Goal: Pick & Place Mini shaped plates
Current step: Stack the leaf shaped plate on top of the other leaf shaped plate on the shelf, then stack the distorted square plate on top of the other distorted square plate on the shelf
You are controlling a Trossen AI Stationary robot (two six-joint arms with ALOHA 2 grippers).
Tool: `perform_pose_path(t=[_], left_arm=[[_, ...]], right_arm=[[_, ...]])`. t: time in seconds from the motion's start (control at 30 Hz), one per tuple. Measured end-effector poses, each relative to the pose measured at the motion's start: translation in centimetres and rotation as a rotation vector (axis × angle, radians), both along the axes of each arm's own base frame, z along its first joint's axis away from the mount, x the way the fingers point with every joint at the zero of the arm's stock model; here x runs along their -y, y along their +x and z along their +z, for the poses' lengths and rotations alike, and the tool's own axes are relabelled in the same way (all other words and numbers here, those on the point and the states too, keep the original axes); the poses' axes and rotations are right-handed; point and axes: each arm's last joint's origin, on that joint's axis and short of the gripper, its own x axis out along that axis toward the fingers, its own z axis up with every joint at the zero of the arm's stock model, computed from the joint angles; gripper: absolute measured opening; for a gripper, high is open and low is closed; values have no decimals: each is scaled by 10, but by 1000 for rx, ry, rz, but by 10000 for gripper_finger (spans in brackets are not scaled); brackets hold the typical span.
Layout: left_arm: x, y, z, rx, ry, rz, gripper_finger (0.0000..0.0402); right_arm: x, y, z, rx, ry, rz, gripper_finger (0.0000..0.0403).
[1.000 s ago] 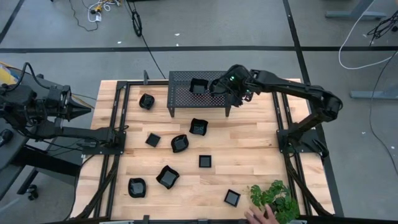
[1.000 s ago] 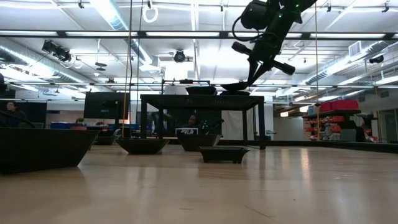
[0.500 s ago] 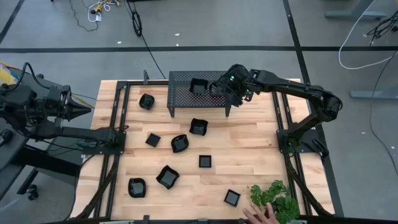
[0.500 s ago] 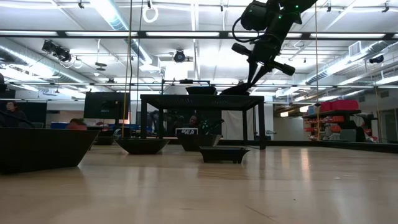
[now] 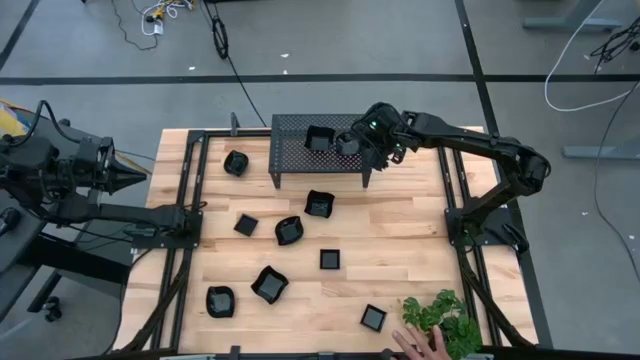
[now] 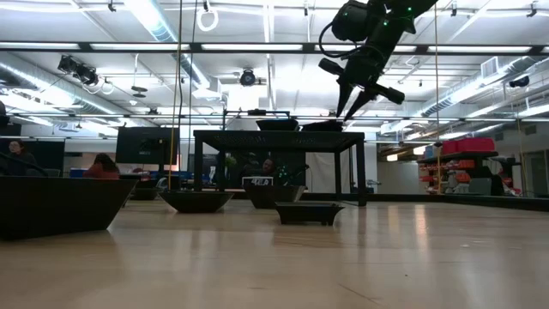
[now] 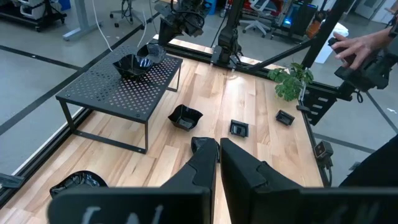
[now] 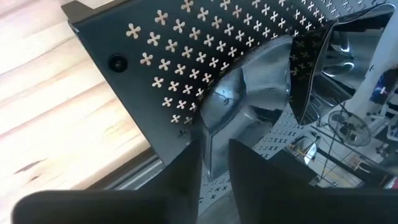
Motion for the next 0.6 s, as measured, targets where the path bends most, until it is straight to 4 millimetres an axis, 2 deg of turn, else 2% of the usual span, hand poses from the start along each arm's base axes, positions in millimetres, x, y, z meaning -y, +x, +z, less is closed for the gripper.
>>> perform_pose_path(t=[0.3, 0.6], left_arm=[[0, 0, 0, 0, 0, 0, 25], [0, 0, 0, 0, 0, 0, 25]], right_arm=[[-1, -1, 2, 8, -2, -3, 130], [-3, -3, 9, 70, 15, -56, 142]])
